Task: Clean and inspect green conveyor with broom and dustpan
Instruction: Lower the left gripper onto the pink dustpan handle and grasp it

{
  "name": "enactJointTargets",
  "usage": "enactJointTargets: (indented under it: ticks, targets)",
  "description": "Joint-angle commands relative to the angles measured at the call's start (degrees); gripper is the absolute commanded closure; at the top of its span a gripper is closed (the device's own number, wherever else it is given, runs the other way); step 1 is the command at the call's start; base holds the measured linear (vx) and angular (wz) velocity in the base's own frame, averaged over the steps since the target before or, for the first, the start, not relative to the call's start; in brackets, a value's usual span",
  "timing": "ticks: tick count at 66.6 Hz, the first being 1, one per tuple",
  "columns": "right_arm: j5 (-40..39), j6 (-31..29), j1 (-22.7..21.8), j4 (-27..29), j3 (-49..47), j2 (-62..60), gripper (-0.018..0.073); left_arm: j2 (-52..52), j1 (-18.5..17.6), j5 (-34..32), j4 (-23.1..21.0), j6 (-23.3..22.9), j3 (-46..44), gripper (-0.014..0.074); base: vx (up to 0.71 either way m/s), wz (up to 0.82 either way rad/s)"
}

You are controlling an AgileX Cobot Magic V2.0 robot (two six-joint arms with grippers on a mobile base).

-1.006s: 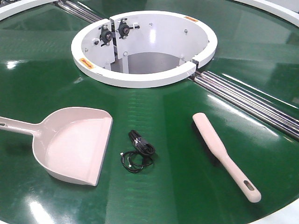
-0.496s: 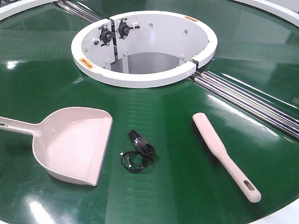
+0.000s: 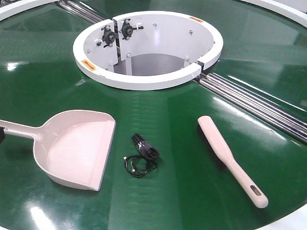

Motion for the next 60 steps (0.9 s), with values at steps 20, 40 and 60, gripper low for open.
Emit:
enactJointTargets:
  ticks: [20,40,60]
  targets:
    - [-3.88,-0.34,0.04,-0.29,0.73,-1.01,0.0569,17.05,-0.16,23.19,4.61,32.09,-23.1,0.0073,0.0,0.0]
    - [-3.78,-0.34,0.04,-0.3,0.73,-1.01,0.0569,34.22,-0.16,20.82,7.64,55.98,-26.17,0.0073,0.0,0.0]
    - [-3.81,-0.34,0.09,-0.3,0.73,-1.01,0.0569,44.53,-0.16,29.73,12.67,55.31,-33.88,0.0073,0.0,0.0]
